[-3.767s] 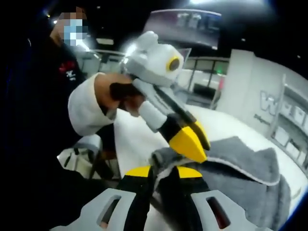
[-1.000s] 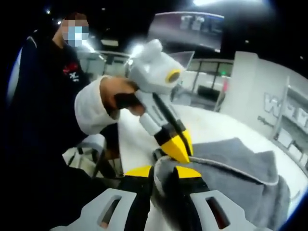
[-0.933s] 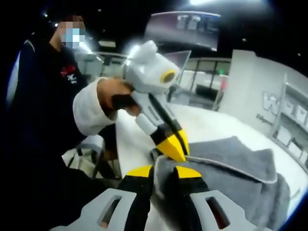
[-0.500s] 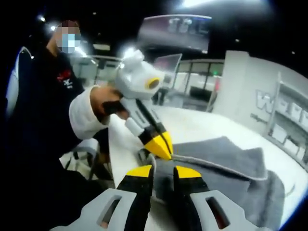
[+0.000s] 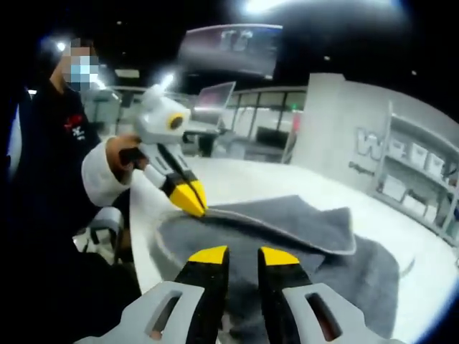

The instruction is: Open the folded towel by lifting each exposed corner and separating the folded layers until the towel lies flat within the target outline without major curled edges

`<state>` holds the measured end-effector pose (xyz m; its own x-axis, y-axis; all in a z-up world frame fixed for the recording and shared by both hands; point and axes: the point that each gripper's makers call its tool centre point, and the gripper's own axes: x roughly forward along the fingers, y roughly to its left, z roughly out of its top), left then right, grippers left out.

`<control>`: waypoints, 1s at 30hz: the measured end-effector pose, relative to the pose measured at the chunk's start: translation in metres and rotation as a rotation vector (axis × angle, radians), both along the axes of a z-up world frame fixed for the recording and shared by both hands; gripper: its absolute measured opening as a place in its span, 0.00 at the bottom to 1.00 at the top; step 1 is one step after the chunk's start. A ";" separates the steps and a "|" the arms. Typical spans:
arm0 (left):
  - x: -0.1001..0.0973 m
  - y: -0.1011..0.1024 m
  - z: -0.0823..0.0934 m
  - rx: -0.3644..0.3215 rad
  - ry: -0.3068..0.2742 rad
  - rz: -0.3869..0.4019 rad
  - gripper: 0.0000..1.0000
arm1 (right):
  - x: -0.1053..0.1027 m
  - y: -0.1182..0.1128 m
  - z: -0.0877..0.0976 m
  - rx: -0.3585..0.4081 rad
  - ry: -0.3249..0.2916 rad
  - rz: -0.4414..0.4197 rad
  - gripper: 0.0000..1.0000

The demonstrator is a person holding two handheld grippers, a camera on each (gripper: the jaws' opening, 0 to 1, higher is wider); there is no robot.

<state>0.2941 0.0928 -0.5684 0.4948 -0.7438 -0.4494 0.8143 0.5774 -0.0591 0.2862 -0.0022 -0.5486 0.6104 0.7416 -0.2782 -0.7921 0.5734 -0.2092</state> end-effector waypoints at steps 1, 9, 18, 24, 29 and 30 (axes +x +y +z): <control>-0.001 -0.002 0.002 -0.002 -0.011 -0.006 0.02 | 0.003 -0.005 0.001 0.000 -0.001 -0.014 0.13; -0.001 -0.007 0.013 -0.037 -0.040 -0.009 0.02 | 0.017 -0.032 0.013 0.069 -0.012 -0.088 0.09; 0.007 -0.001 0.032 -0.145 -0.038 0.041 0.02 | 0.020 -0.045 0.024 0.134 -0.030 -0.108 0.00; 0.011 0.006 0.044 -0.231 -0.020 0.067 0.02 | 0.028 -0.066 0.032 0.150 -0.055 -0.175 0.00; 0.012 0.007 0.050 -0.274 -0.011 0.078 0.02 | 0.031 -0.082 0.034 0.174 -0.042 -0.227 0.00; 0.012 0.007 0.049 -0.275 -0.008 0.080 0.02 | 0.033 -0.086 0.033 0.169 -0.038 -0.242 0.00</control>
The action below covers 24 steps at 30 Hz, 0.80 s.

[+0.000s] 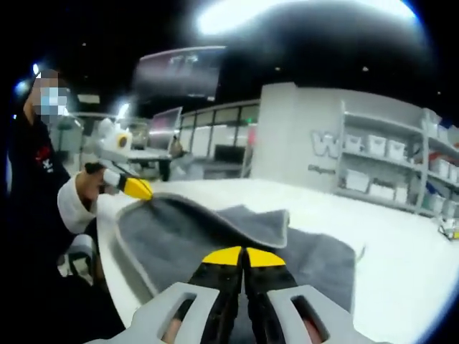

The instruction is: Open the folded towel by lifting each exposed corner and separating the folded layers until the towel lies flat within the target outline without major curled edges

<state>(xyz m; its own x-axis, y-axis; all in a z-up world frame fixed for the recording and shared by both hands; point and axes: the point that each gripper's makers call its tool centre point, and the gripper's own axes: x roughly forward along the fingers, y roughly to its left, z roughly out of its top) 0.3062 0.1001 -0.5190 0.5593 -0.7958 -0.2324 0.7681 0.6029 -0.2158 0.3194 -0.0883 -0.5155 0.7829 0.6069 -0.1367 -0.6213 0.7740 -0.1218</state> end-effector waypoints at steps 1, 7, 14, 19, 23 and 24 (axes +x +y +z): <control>0.001 0.000 0.000 -0.002 0.000 0.003 0.02 | 0.002 -0.004 -0.001 -0.008 0.002 -0.018 0.00; 0.000 0.000 -0.001 0.005 -0.010 0.006 0.02 | 0.012 -0.027 -0.011 -0.045 0.015 -0.098 0.00; 0.004 0.003 -0.003 0.033 -0.037 0.021 0.02 | 0.019 -0.052 -0.025 -0.051 0.079 -0.163 0.00; 0.004 0.004 0.000 0.031 -0.051 0.031 0.02 | 0.021 -0.062 -0.034 -0.058 0.107 -0.198 0.00; 0.004 0.005 0.000 0.037 -0.054 0.037 0.02 | 0.025 -0.071 -0.039 -0.070 0.132 -0.229 0.00; 0.004 0.006 0.000 0.037 -0.055 0.041 0.02 | 0.025 -0.073 -0.041 -0.073 0.138 -0.234 0.00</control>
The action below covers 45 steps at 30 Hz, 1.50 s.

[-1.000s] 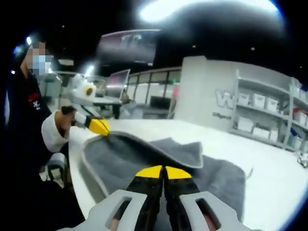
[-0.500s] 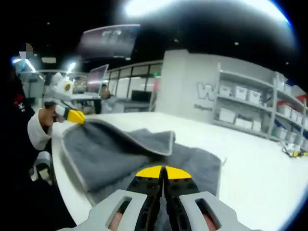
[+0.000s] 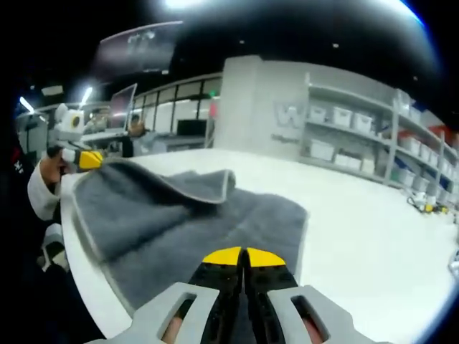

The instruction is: Open the folded towel by lifting each exposed corner and separating the folded layers until the towel lies flat within the target outline without major curled edges

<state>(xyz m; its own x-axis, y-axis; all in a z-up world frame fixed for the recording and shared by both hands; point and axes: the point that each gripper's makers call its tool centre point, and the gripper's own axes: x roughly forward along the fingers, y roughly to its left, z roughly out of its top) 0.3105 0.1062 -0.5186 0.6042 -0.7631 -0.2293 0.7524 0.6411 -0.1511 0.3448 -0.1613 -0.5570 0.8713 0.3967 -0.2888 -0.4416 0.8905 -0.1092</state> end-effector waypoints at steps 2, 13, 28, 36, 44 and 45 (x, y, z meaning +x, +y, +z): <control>0.000 0.001 0.000 0.001 0.000 0.003 0.02 | 0.004 -0.007 -0.002 -0.001 0.015 -0.011 0.00; 0.004 0.009 0.001 -0.002 0.005 0.026 0.02 | 0.004 -0.019 -0.024 -0.059 0.068 -0.055 0.00; 0.009 0.024 0.006 0.004 -0.012 0.058 0.02 | 0.003 -0.034 -0.042 -0.102 0.114 -0.097 0.00; 0.011 0.034 0.007 0.006 -0.012 0.082 0.02 | 0.002 -0.035 -0.042 -0.091 0.116 -0.092 0.00; 0.013 0.042 0.008 0.008 -0.012 0.098 0.02 | 0.002 -0.043 -0.042 -0.091 0.118 -0.105 0.00; 0.013 0.043 0.008 0.009 -0.012 0.099 0.02 | 0.002 -0.043 -0.042 -0.092 0.118 -0.106 0.00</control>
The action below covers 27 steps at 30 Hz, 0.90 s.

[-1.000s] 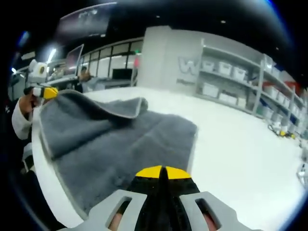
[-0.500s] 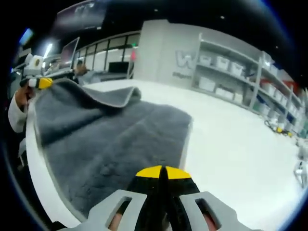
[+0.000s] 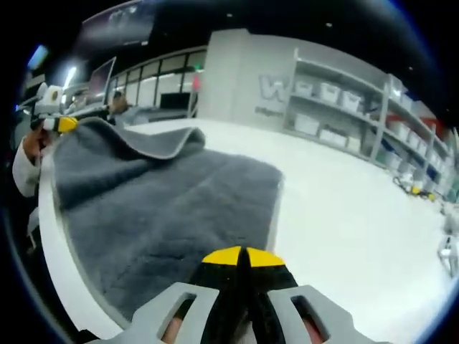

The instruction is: Open the folded towel by lifting each exposed corner and separating the folded layers until the towel lies flat within the target outline without major curled edges

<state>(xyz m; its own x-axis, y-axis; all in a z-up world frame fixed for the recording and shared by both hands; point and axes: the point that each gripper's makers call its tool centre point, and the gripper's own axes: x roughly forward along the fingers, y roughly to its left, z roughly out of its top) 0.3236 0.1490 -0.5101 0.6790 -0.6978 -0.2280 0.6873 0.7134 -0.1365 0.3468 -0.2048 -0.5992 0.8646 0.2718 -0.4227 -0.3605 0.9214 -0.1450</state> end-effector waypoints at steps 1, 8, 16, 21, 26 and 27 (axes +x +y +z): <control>0.000 0.001 0.000 0.000 0.002 0.001 0.02 | 0.000 -0.001 0.000 -0.001 0.000 -0.001 0.00; 0.002 0.007 0.000 0.001 0.005 0.014 0.02 | 0.001 -0.004 0.000 0.001 -0.002 0.001 0.00; 0.004 0.013 -0.001 0.007 0.014 0.023 0.02 | 0.001 0.000 0.001 -0.066 -0.025 0.038 0.00; 0.005 0.016 -0.001 0.010 0.012 0.031 0.02 | 0.000 0.003 0.004 -0.104 -0.048 0.065 0.00; 0.005 0.021 -0.001 0.018 0.011 0.042 0.02 | 0.001 0.008 0.011 -0.105 -0.087 0.085 0.00; 0.005 0.022 -0.001 0.019 0.012 0.042 0.02 | 0.001 0.009 0.011 -0.098 -0.086 0.090 0.00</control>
